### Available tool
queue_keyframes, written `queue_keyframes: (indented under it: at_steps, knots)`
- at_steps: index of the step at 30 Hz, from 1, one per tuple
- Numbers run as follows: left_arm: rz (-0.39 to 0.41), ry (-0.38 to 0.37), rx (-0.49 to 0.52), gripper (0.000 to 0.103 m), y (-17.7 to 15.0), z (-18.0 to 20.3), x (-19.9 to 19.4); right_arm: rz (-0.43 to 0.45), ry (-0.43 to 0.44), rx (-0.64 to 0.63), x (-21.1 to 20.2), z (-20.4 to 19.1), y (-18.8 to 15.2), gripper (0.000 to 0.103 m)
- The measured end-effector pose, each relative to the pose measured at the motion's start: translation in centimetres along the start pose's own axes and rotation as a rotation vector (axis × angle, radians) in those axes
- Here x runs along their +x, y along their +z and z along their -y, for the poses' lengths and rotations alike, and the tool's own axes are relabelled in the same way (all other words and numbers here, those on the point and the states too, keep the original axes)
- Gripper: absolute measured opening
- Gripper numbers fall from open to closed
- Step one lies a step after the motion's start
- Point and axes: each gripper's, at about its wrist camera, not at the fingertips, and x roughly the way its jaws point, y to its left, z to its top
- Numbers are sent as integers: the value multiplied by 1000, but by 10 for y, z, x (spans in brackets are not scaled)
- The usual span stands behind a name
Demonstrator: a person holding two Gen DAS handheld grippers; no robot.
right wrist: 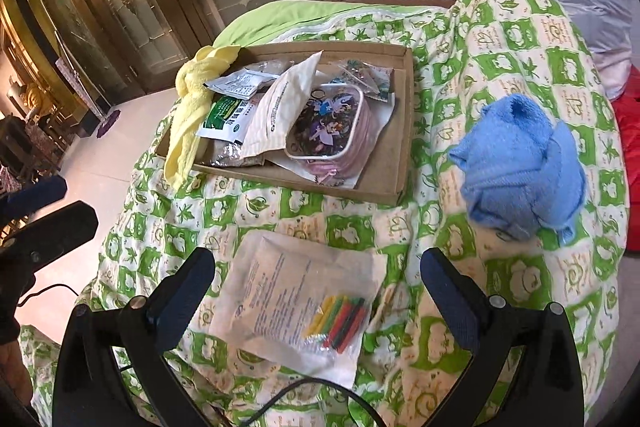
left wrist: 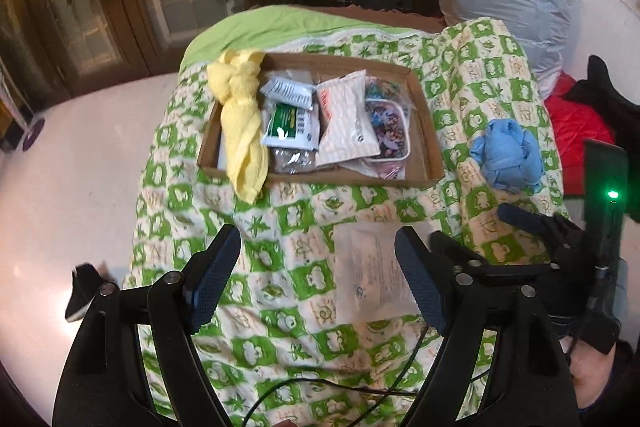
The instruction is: Organize soft objects
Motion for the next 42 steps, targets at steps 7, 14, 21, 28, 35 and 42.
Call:
queue_keyframes:
  at_steps: [7, 14, 21, 28, 35, 42]
  knots:
    - [-2, 45, 4, 80, -7, -2, 4, 19, -11, 23, -17, 5, -5, 103]
    - [-4, 37, -3, 80, -9, -5, 3, 31, -16, 13, -26, -2, -8, 103]
    - [3, 59, 15, 80, -6, -3, -1, 30, -21, 9, -27, -6, -10, 103]
    - [3, 55, 21, 80, -3, 0, -2, 34, -21, 15, -29, -6, -10, 103]
    - [8, 53, 38, 80, 0, 3, -4, 40, -20, 21, -31, -5, -9, 103]
    - [4, 46, 45, 80, -3, 4, -2, 38, -21, 22, -32, -4, -10, 103]
